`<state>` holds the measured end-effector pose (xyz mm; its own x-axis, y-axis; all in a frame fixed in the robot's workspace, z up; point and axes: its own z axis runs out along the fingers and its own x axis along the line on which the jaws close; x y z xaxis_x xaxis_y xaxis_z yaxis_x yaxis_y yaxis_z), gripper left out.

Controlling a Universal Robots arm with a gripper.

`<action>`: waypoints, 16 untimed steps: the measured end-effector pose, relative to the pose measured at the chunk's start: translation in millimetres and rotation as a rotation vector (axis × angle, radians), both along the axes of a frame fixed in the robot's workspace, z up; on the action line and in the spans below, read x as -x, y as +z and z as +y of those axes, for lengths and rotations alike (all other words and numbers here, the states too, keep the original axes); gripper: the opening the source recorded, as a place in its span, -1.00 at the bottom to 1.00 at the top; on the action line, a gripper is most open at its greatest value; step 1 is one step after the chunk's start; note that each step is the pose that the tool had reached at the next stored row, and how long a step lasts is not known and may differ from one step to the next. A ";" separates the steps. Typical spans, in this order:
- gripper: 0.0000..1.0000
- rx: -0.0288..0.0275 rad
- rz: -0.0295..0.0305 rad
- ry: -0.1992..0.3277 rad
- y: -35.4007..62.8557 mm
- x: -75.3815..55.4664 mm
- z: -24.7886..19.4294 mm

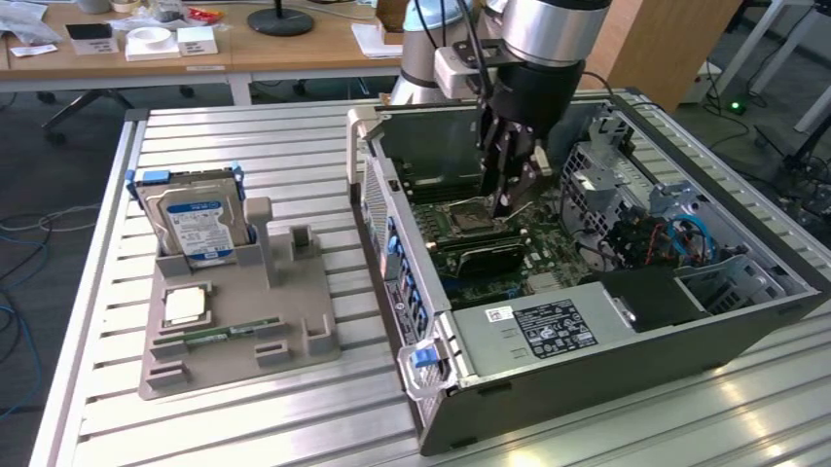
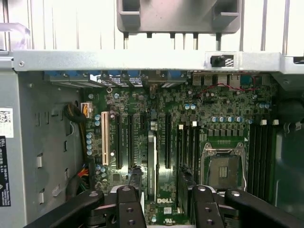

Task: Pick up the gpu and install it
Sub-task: 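Insert the gpu into the slot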

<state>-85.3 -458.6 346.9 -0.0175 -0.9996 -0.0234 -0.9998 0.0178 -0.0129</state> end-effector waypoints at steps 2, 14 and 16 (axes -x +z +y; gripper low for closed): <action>-0.11 -0.0001 0.0000 0.000 2.4 0.0 0.0; -0.11 0.0000 0.0004 0.000 9.8 0.0 0.0; -0.11 0.0000 0.0006 0.000 16.7 0.0 0.0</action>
<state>-85.3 -458.6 363.6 -0.0175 -0.9996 -0.0234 -0.9998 0.0178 -0.0123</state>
